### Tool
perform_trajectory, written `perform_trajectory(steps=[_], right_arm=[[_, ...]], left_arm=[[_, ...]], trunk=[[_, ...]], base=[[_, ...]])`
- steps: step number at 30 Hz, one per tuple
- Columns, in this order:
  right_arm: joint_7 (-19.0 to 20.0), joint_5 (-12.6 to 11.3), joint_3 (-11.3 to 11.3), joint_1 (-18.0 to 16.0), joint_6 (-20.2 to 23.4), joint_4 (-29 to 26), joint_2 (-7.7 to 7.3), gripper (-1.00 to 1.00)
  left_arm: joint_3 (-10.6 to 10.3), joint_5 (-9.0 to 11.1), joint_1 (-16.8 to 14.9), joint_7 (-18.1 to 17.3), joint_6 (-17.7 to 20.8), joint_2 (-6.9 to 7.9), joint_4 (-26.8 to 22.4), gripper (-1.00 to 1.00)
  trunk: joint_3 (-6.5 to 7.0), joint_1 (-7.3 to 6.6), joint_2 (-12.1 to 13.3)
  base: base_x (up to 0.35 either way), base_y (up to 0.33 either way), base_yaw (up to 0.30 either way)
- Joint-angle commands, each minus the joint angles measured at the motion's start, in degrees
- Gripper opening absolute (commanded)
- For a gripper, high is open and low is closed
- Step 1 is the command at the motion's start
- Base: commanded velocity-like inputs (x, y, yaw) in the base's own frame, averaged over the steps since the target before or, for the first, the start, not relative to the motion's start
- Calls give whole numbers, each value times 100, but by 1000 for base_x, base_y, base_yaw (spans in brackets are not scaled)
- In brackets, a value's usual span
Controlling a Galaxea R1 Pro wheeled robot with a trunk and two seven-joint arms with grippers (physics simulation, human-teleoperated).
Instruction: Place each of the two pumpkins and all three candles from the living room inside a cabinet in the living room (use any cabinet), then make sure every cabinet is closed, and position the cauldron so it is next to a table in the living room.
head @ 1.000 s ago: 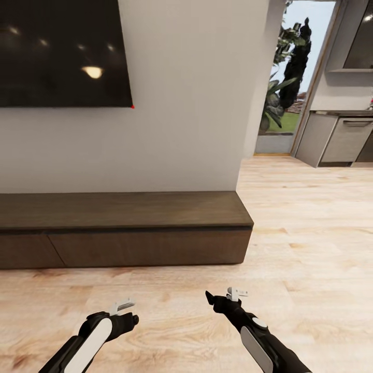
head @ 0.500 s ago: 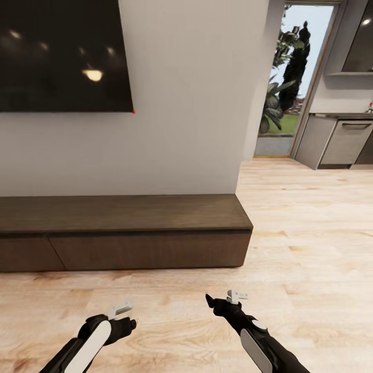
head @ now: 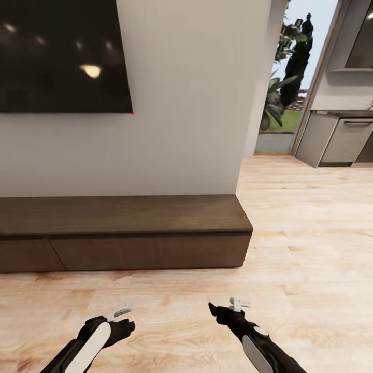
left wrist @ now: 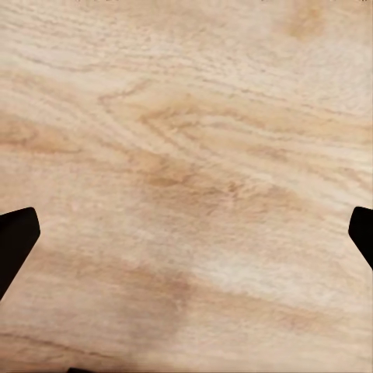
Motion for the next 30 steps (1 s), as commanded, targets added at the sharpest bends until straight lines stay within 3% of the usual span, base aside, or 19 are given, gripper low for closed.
perform_trajectory(steps=[1, 7, 12, 16, 21, 23, 25, 30], right_arm=[[-2, -51, 22, -4, 9, 38, -6, 100], [-7, -72, 15, -4, 4, 579, -7, 100], [-88, -35, 23, -4, 15, 876, -20, 100], [-195, -38, 30, -4, 18, 1047, -28, 100], [-292, -46, 47, -4, -227, 1980, -18, 100], [-299, -54, 48, -4, -480, 2380, -17, 100], [-304, -75, 49, -4, -913, 2896, -15, 100], [-306, -73, 50, -4, -1232, 3199, -35, 100]], left_arm=[[-19, 62, -5, 59, -5, 9, -8, 100], [-7, 67, -9, 58, -20, 10, 78, 100], [-58, 73, -13, 51, -351, -13, 780, 100], [-271, 45, -13, 44, -507, -22, 1355, 100], [-411, -153, -13, 0, -996, -29, 2161, 100], [-437, -205, -13, -165, -1212, -47, 2456, 100], [-580, -328, -13, -676, -1573, -94, 3049, 100], [-830, -518, -13, -1285, -2327, -207, 3936, 100]], trunk=[[4, -24, 39], [94, -156, 280], [182, -265, 480], [254, -353, 641], [343, -463, 841], [379, -507, 921], [415, -551, 1002], [505, -661, 1202]], base=[[0, 0, 0], [0, 0, 0], [0, 0, 0], [0, 0, 0], [0, 0, 0], [0, 0, 0], [0, 0, 0], [0, 0, 0]])
